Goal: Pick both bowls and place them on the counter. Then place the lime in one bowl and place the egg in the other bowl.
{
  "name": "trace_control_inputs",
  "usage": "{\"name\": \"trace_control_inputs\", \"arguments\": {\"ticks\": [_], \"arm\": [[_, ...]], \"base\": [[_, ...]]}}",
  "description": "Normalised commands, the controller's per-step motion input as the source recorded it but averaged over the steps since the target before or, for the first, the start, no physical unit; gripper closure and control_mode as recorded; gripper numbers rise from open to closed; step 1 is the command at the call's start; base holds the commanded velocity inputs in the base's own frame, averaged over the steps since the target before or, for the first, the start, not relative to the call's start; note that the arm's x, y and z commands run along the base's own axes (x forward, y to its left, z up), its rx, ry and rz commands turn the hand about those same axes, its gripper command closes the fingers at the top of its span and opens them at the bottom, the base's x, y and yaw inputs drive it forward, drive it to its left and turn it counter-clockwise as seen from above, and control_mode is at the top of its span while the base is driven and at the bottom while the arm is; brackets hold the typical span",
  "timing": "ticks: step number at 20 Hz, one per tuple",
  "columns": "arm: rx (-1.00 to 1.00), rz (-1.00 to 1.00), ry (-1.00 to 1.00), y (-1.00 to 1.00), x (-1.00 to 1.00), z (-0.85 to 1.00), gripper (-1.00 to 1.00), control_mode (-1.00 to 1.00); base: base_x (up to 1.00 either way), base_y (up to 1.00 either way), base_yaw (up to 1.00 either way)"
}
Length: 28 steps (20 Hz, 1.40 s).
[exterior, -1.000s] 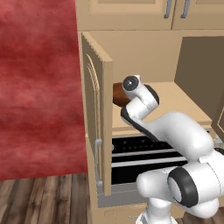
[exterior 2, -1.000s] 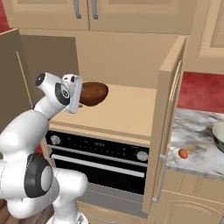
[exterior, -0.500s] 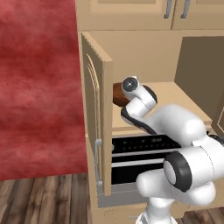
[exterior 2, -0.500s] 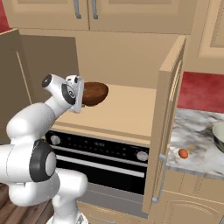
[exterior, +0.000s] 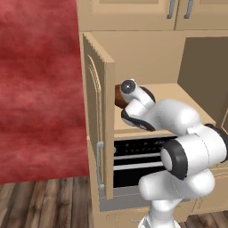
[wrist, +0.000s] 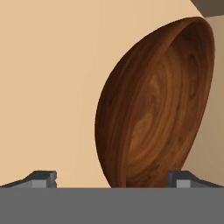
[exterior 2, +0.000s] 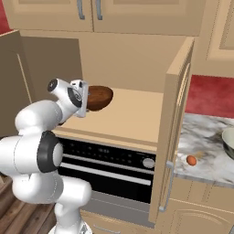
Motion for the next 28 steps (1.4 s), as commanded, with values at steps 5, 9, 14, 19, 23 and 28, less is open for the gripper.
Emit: {"name": "trace_control_inputs", "arguments": {"ticks": [5,9,14,19,23,28], "arm": [[0.00,0.02,0.00,0.01,0.20,-0.16,-1.00,-1.00],[0.00,0.03,0.00,0.00,0.12,-0.14,-1.00,-1.00],[0.00,0.03,0.00,0.00,0.12,-0.18,-1.00,-1.00],[0.00,0.03,0.00,0.00,0.16,-0.21,-1.00,-1.00],[0.00,0.02,0.00,0.02,0.18,-0.21,1.00,-1.00],[0.00,0.02,0.01,0.00,0.05,-0.09,1.00,-1.00]], "base": [[0.00,0.00,0.00],[0.00,0.00,0.00],[0.00,0.00,0.00],[0.00,0.00,0.00],[0.00,0.00,0.00],[0.00,0.00,0.00]]}}
